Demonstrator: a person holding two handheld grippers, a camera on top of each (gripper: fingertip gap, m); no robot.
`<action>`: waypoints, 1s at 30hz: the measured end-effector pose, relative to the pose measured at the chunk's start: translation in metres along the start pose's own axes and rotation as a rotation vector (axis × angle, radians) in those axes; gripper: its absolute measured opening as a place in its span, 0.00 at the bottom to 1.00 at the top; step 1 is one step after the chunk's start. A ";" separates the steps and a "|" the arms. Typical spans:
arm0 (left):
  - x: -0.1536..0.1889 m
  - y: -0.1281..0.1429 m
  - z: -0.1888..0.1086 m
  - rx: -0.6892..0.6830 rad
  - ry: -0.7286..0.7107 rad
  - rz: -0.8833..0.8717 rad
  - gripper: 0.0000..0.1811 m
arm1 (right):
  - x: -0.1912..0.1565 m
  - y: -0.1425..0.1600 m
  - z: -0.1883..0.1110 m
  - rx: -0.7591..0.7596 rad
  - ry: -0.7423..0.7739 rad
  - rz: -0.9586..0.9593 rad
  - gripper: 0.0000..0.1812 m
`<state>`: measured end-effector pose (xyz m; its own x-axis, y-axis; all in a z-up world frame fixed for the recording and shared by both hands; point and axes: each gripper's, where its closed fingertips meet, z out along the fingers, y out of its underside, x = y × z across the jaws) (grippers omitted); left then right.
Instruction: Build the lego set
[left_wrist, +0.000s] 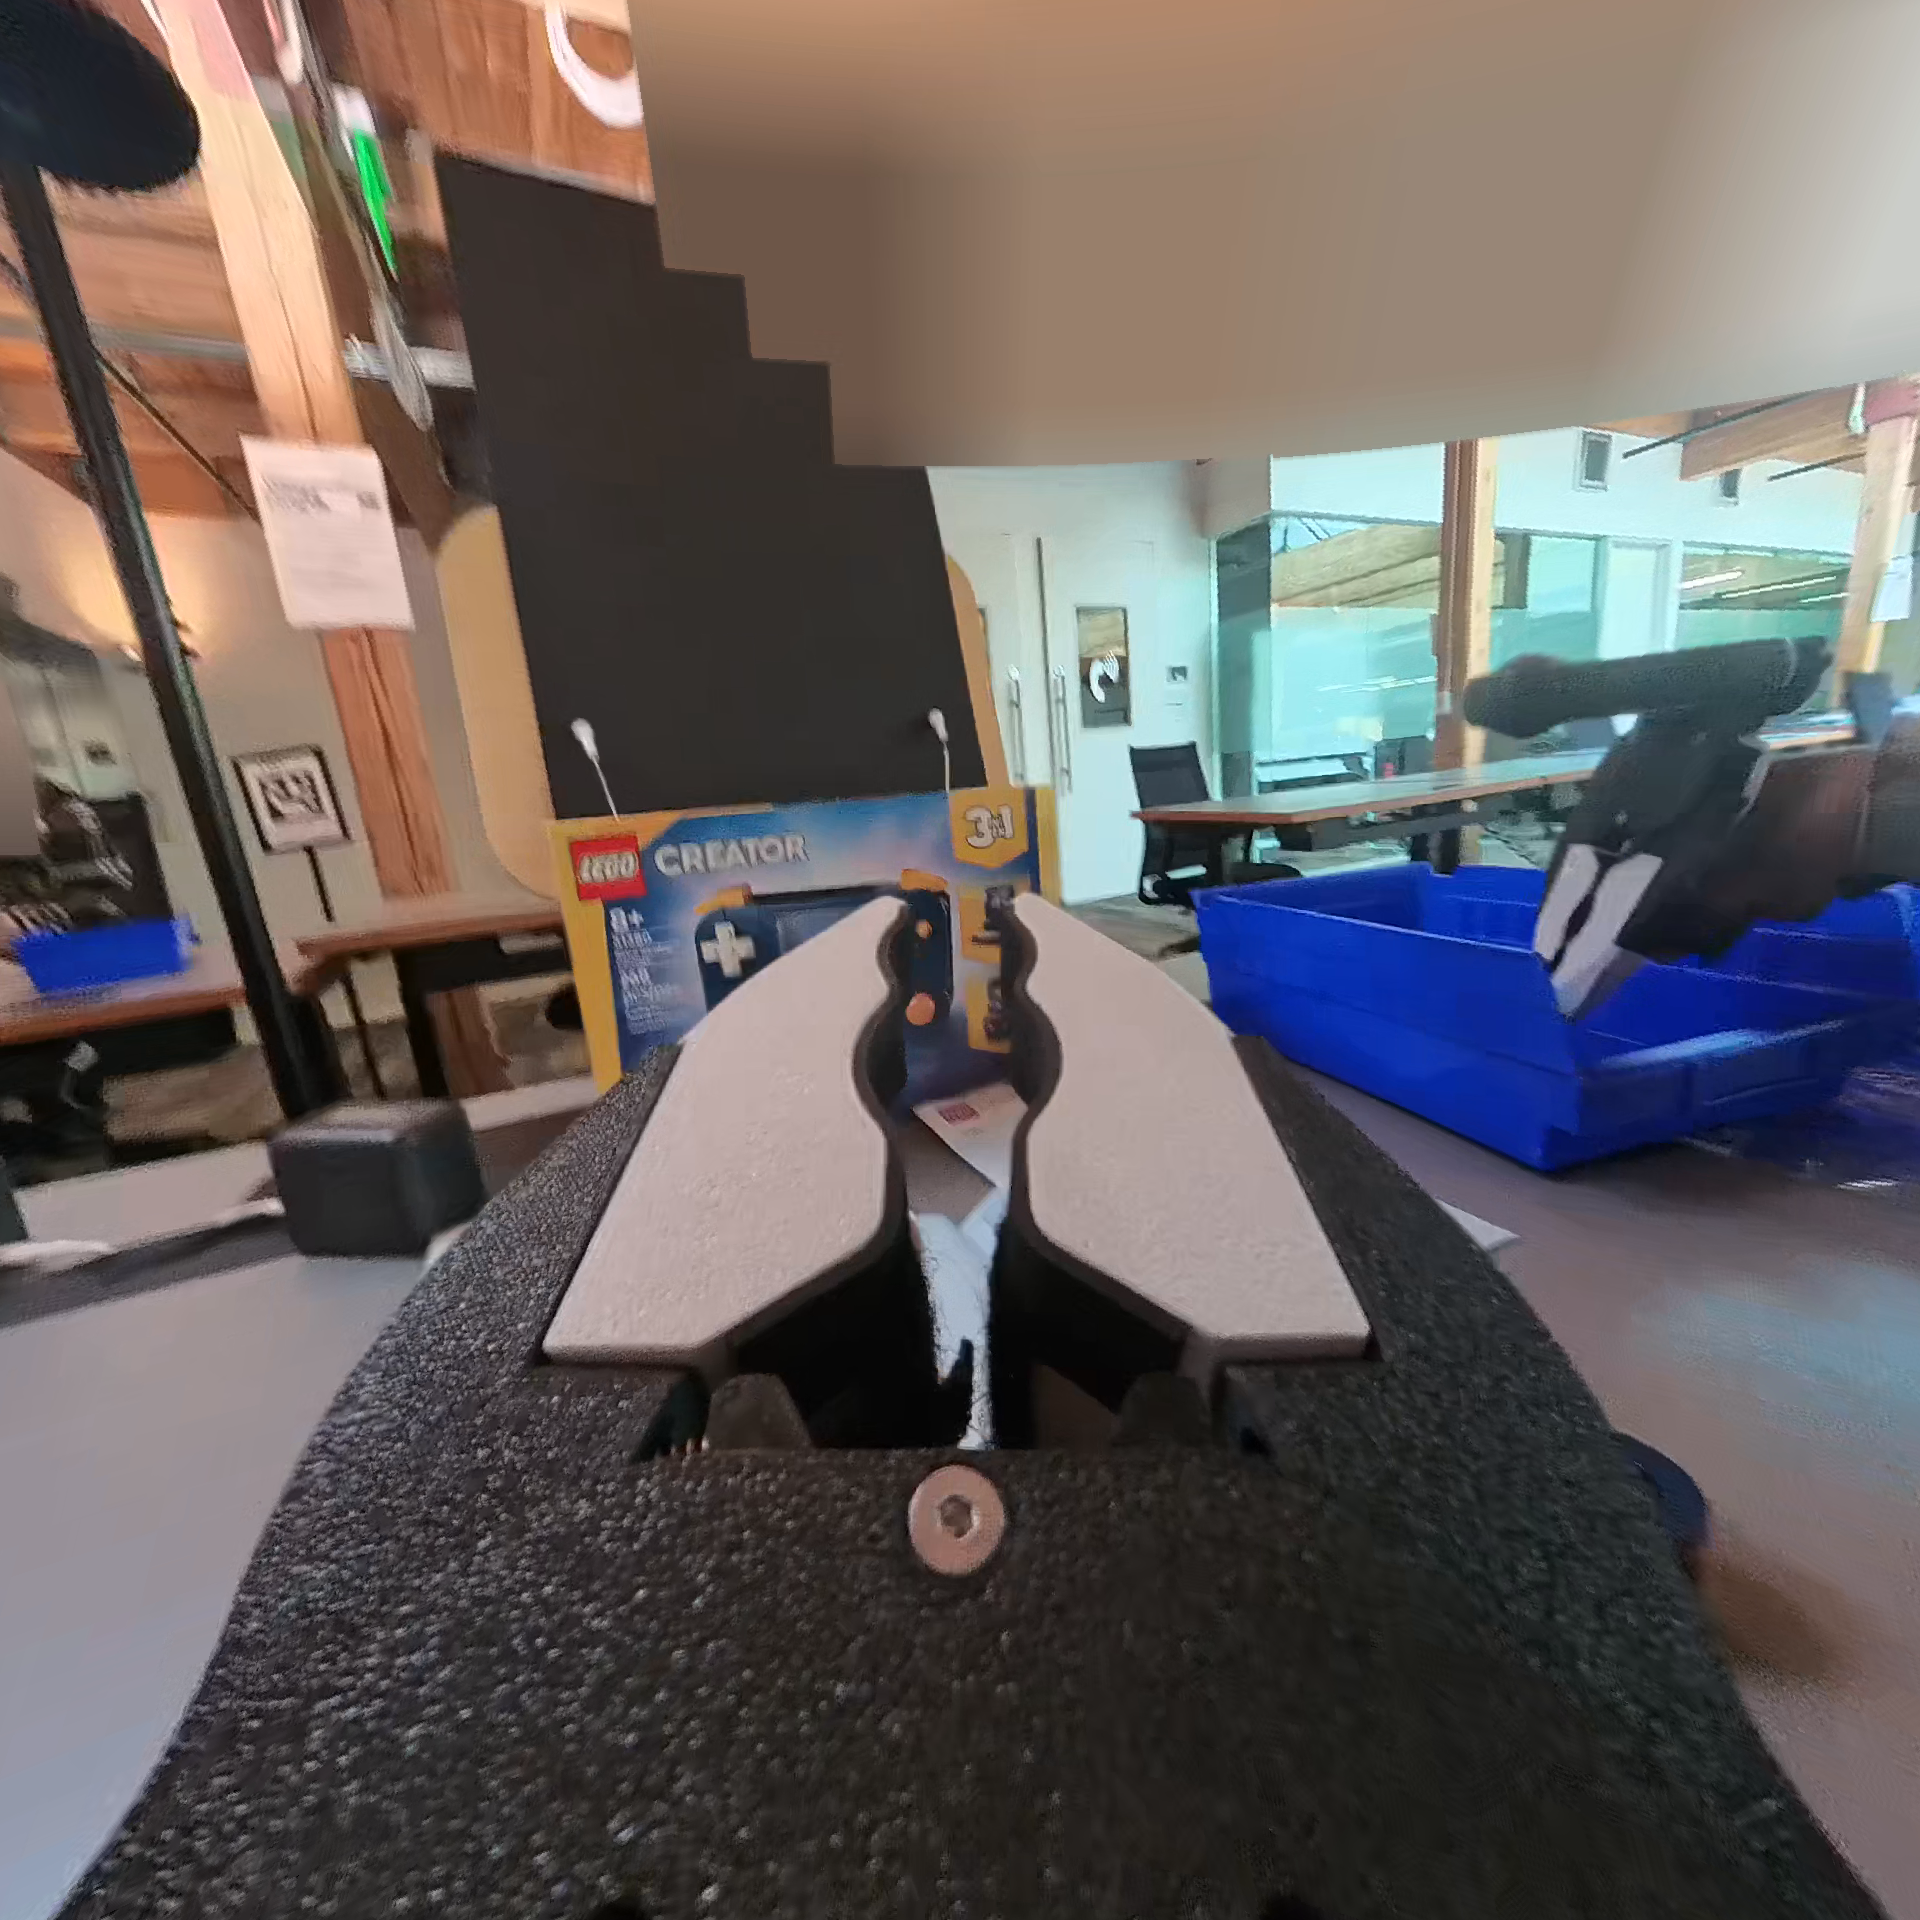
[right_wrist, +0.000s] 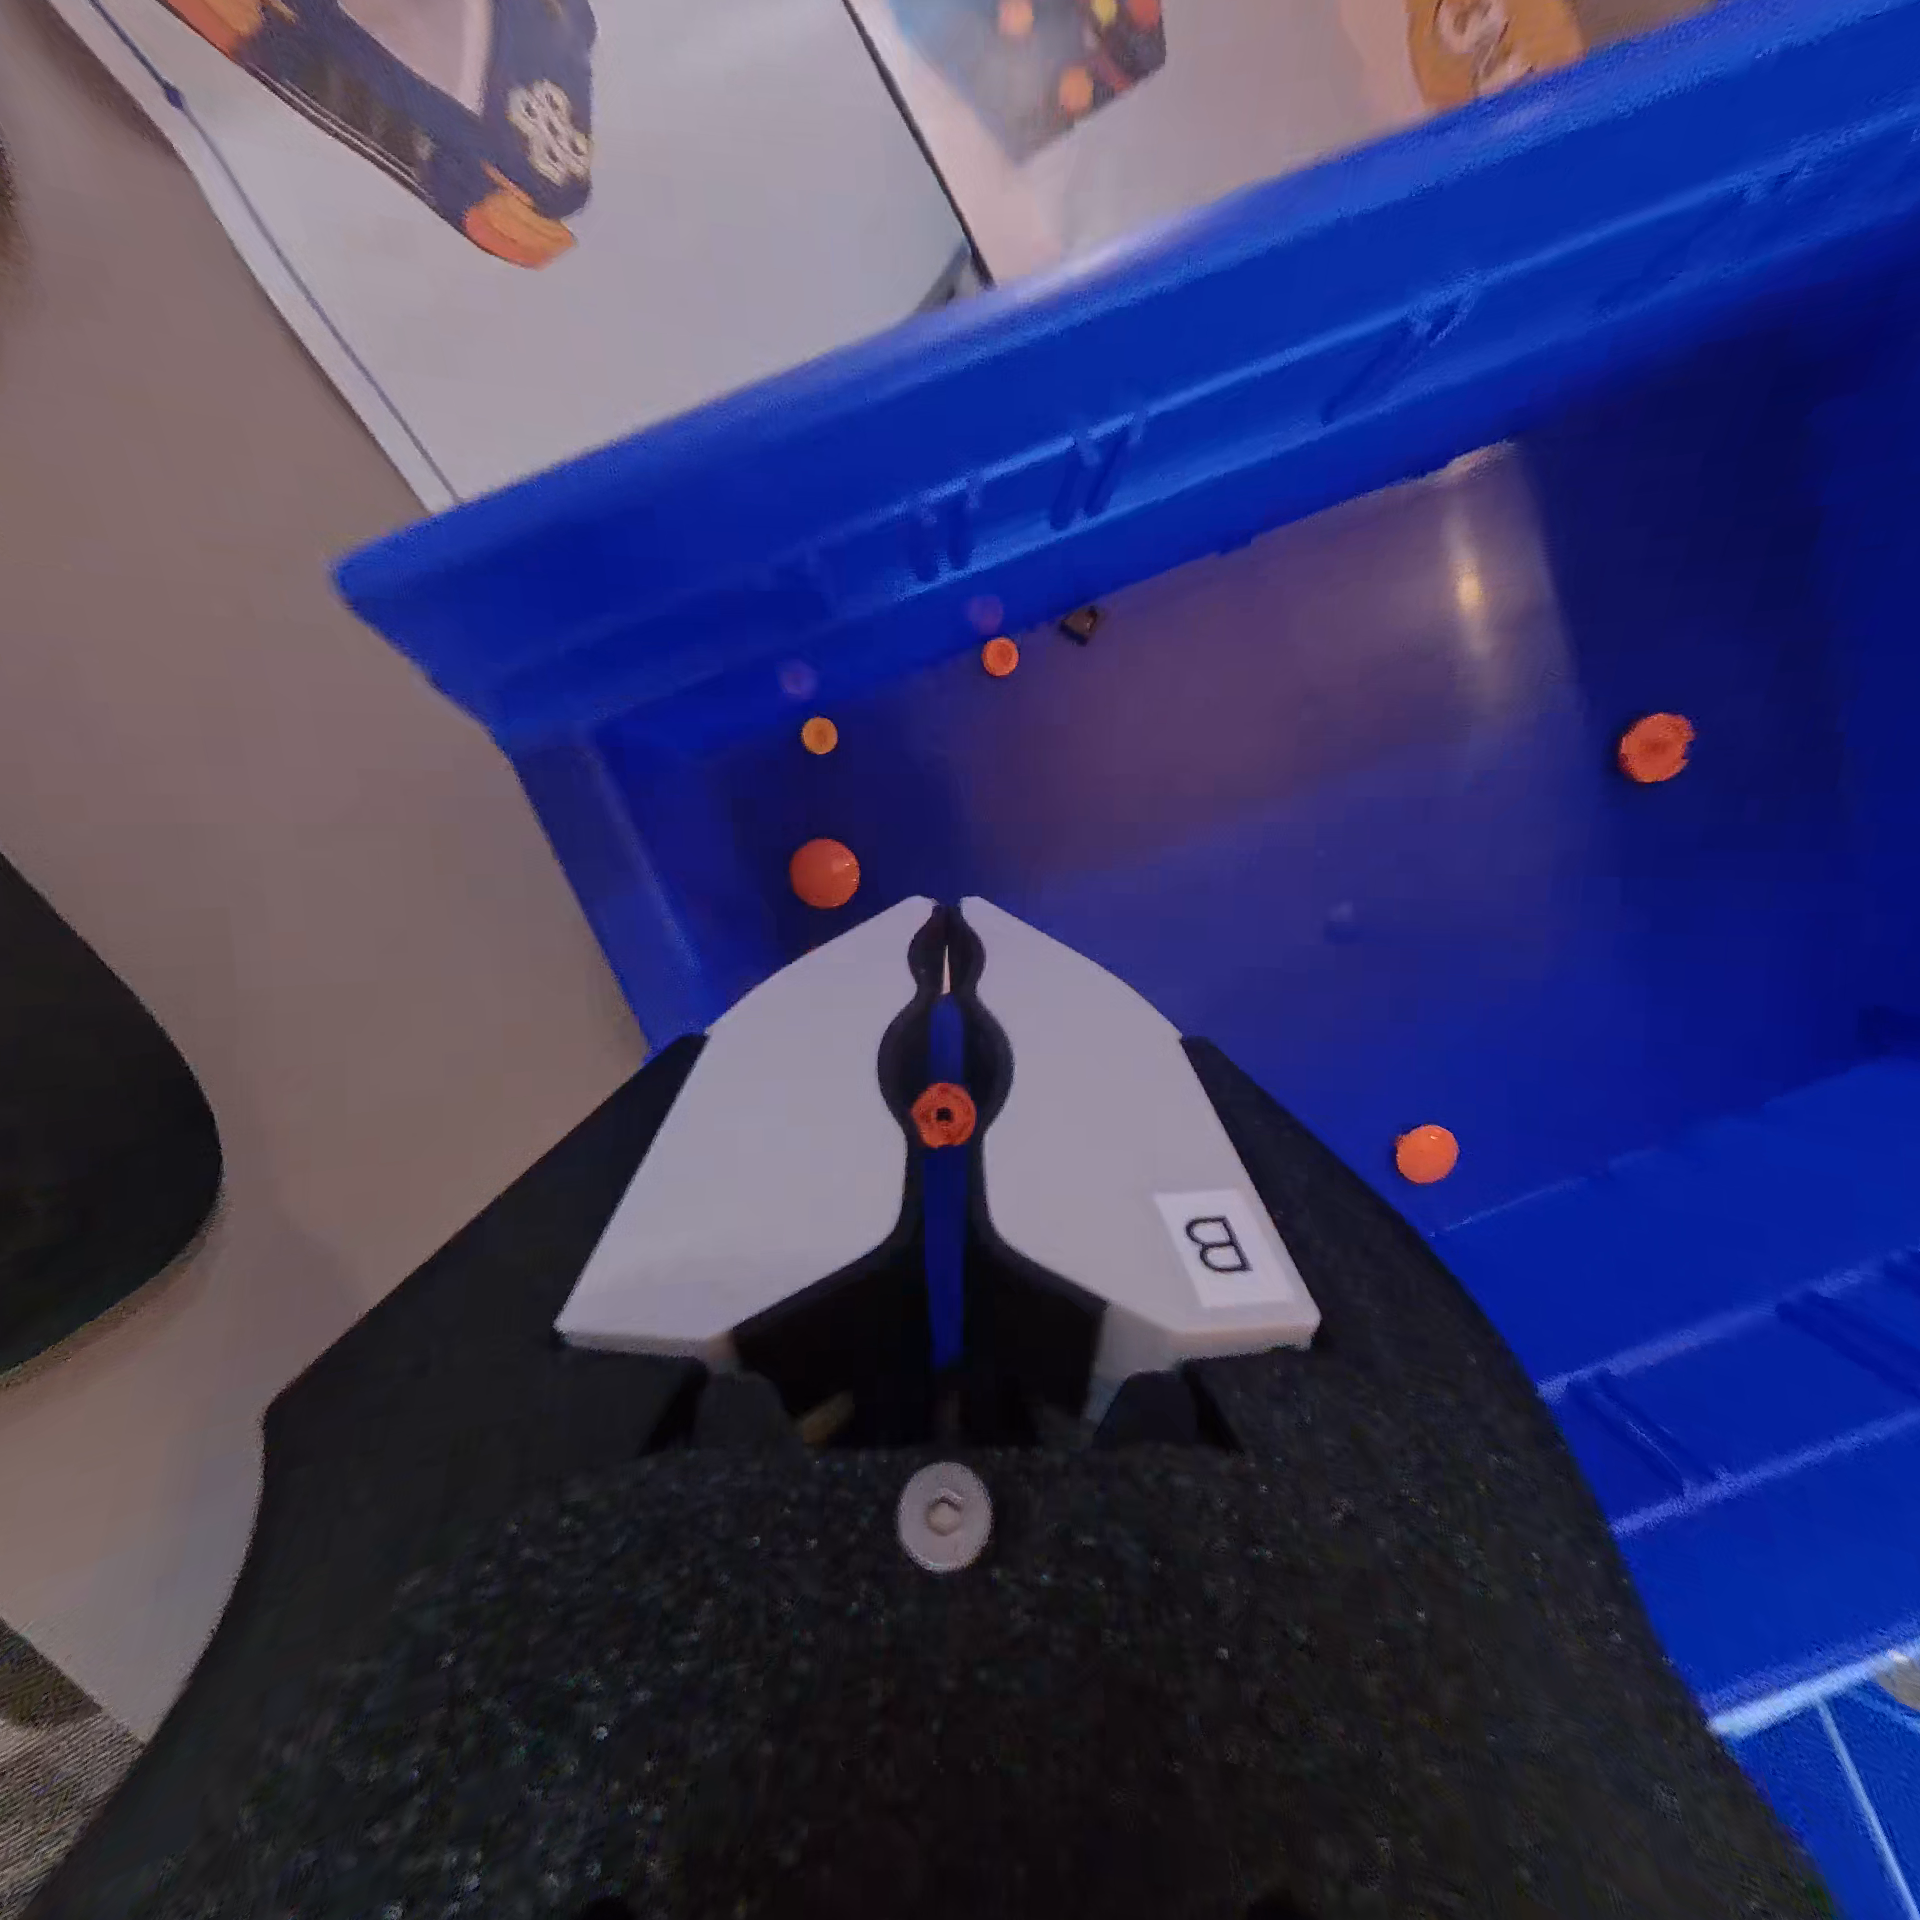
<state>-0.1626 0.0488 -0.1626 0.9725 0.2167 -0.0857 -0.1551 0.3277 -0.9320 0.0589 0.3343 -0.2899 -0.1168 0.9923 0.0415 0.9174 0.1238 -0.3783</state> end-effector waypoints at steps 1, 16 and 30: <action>-0.003 0.004 -0.002 -0.039 0.008 -0.042 0.08 | -0.001 -0.001 -0.004 0.004 0.005 -0.008 0.01; 0.015 0.032 -0.005 -0.154 0.080 0.032 0.07 | -0.004 0.027 0.030 -0.187 -0.126 -0.311 0.19; 0.009 0.037 -0.005 -0.175 0.065 -0.008 0.08 | -0.001 0.023 0.034 -0.190 -0.173 -0.422 0.12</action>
<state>-0.1591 0.0580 -0.1995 0.9837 0.1527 -0.0955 -0.1203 0.1627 -0.9793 0.0673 0.3365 -0.3305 -0.5395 0.8420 -0.0053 0.8279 0.5293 -0.1854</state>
